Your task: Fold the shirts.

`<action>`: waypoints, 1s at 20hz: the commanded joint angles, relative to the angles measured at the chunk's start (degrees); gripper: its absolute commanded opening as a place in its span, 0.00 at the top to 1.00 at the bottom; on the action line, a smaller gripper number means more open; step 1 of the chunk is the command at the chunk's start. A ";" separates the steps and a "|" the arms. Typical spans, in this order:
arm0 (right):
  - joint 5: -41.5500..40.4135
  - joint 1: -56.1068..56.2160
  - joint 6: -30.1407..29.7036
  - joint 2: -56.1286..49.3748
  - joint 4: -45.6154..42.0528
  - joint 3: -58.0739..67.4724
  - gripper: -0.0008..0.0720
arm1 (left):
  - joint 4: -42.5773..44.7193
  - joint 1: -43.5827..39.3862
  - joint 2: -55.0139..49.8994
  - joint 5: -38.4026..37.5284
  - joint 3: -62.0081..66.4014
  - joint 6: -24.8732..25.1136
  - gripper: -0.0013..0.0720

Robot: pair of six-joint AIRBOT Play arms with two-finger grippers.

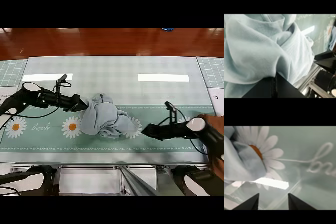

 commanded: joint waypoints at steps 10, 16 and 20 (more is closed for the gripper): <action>-3.13 9.27 -11.54 -23.23 12.63 16.33 0.88 | 0.13 0.26 -0.07 0.02 0.09 0.02 0.96; 7.30 4.50 -8.00 -18.40 -0.74 32.26 0.95 | -2.01 3.69 4.13 -2.19 6.49 -0.11 0.96; 11.52 0.55 1.20 -8.98 -18.60 52.30 0.95 | -7.72 8.44 12.33 -2.27 17.55 -0.92 0.96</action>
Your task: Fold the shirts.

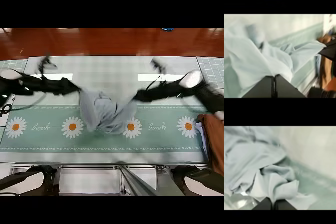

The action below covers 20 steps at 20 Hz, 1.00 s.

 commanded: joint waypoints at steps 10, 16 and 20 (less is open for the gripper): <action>18.23 -2.23 9.25 21.97 -31.95 43.39 0.95 | -4.22 16.11 26.62 -0.55 28.44 -4.74 0.96; 28.33 -2.23 11.93 32.39 -33.68 43.32 0.95 | 0.31 21.57 41.13 -9.92 28.33 -7.96 0.96; 36.94 -2.23 14.32 35.95 -32.59 37.99 0.95 | 7.39 20.57 48.78 -11.85 24.68 -11.65 0.96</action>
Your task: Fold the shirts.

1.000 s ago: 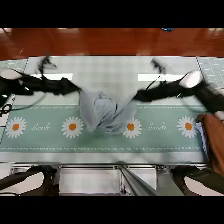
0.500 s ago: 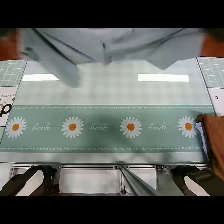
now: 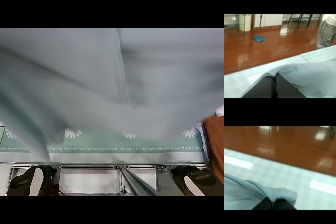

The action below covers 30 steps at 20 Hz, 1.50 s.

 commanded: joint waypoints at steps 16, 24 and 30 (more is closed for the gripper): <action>-23.74 -6.88 0.52 -24.44 3.82 -35.85 0.95 | 2.47 -18.84 -31.82 33.59 -37.64 8.94 0.96; -43.50 -15.39 -8.76 -46.25 30.73 -35.85 0.62 | -0.50 -19.63 -66.95 21.40 -9.84 5.62 0.28; -26.58 -29.38 -8.41 -44.59 32.28 -27.85 0.41 | 10.97 -7.13 -64.15 1.27 -1.84 -1.81 0.29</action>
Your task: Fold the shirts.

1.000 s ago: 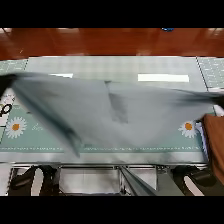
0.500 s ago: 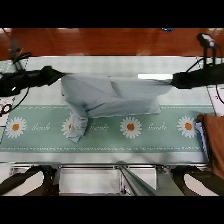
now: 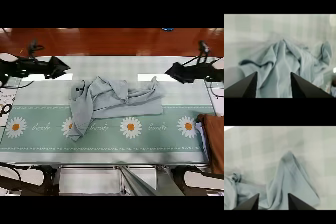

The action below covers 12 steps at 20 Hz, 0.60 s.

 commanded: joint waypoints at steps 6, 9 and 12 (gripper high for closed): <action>10.73 -20.13 -1.40 16.17 -6.93 -21.70 0.42 | 3.15 10.91 26.51 -8.37 -33.73 -0.50 0.29; 7.39 -20.17 -3.45 18.69 -2.71 -34.75 0.42 | 1.84 10.49 37.75 -6.93 -53.11 -0.04 0.29; 11.89 -20.17 -9.90 18.71 2.12 -36.87 0.42 | 1.60 10.34 41.42 -5.03 -62.73 -1.51 0.29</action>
